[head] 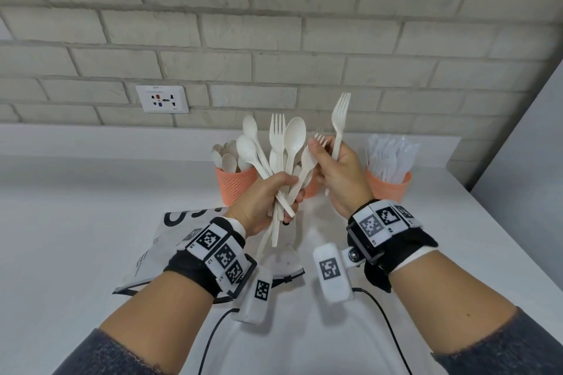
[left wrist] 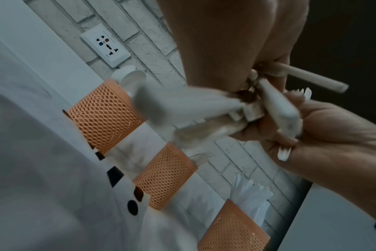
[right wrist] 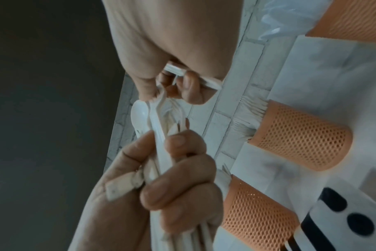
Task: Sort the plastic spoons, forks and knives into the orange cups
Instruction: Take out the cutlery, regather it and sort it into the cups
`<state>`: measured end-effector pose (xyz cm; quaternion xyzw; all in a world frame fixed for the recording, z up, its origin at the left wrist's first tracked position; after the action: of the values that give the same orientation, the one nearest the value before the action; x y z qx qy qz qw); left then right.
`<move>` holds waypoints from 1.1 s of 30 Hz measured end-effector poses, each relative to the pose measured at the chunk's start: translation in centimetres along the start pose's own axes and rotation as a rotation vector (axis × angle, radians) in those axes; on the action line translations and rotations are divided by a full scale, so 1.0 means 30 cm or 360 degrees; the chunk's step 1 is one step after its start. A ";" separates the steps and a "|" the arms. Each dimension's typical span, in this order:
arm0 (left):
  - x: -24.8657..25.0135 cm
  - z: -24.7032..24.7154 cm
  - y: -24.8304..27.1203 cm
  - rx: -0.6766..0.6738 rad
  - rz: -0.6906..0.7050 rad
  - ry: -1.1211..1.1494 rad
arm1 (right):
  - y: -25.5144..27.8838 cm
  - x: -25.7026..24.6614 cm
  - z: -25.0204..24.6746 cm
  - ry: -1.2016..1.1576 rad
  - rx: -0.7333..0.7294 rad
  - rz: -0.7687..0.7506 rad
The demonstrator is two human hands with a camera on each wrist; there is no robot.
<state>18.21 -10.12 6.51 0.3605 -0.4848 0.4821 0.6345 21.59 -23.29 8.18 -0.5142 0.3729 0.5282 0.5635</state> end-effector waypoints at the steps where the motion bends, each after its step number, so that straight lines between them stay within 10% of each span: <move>1: -0.002 0.000 -0.001 0.0003 0.0016 -0.0007 | -0.001 -0.009 -0.004 0.0077 0.0056 -0.0008; 6: -0.003 -0.022 -0.006 0.0177 0.0083 0.0002 | -0.038 -0.101 -0.045 -0.0236 0.0386 -0.0076; 20: 0.005 -0.014 -0.004 0.0093 0.0265 -0.0034 | 0.022 0.041 0.020 -0.0089 -0.0157 0.0615; 33: -0.024 -0.043 -0.002 0.0285 0.0095 0.0123 | -0.065 -0.038 0.011 -0.0379 0.0243 0.0243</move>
<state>18.57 -9.15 5.46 0.3823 -0.4254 0.5558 0.6033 23.28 -23.05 9.69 -0.3738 0.3805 0.5969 0.5994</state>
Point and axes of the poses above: each hand's wrist, its own y-axis away from the middle knuckle, its own z-axis out of the palm, x = y × z, the point moved 1 cm from there along -y, towards the middle knuckle, and after that the axes turned 6 degrees about z, right-handed, at the moved point
